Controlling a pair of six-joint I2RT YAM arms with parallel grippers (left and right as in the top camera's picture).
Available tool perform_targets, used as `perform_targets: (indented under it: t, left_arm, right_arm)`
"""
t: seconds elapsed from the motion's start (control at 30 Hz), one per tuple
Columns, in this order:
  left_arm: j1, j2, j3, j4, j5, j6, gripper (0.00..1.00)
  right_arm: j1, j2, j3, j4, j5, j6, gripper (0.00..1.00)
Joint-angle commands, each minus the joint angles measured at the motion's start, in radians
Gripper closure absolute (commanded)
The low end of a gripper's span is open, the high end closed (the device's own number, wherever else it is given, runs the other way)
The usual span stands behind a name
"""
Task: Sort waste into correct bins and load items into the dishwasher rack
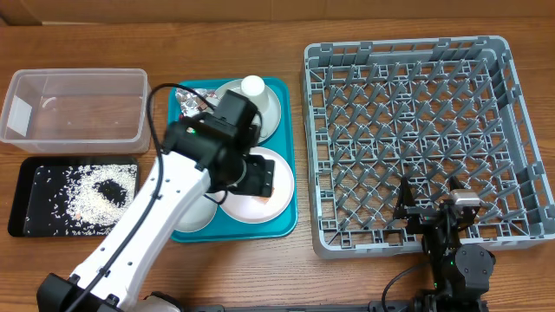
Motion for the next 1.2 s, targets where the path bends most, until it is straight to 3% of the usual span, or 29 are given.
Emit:
perform_targets:
  t: [0.0,0.17,0.33,0.63,0.83,0.93,1.07,1.17]
  left_arm:
    - [-0.073,0.014,-0.006,0.007,-0.036,-0.059,0.0]
    - [-0.089,0.016,-0.006,-0.005,-0.159,-0.06,0.0]
    - [0.0,0.01,-0.002,-0.076,-0.321,-0.205,0.0]
    - [0.215,0.008,0.002,-0.128,-0.315,-0.208,0.0]
    - [0.261,-0.035,0.093,-0.135,-0.287,-0.133,0.0]
    - [0.297,-0.092,0.163,-0.134,-0.29,-0.157,0.0]
    - [0.42,-0.161,0.207,-0.126,-0.28,-0.203,0.0]
    - [0.552,-0.187,0.207,-0.125,-0.265,-0.214,0.0]
  right_arm:
    - [-0.004,-0.011,-0.003,0.004,0.002,0.0,0.0]
    - [-0.004,-0.011,-0.003,0.004,0.002,0.0,0.0]
    - [-0.004,-0.011,-0.003,0.004,0.002,0.0,0.0]
    - [-0.004,-0.011,-0.003,0.004,0.002,0.0,0.0]
    - [-0.004,-0.011,-0.003,0.053,0.002,0.0,0.0]
    - [-0.003,-0.011,-0.003,0.117,-0.137,0.005,0.0]
    - [-0.003,-0.011,-0.003,0.223,-0.461,0.167,0.0]
    - [-0.003,-0.011,-0.003,0.322,-0.604,0.43,0.0]
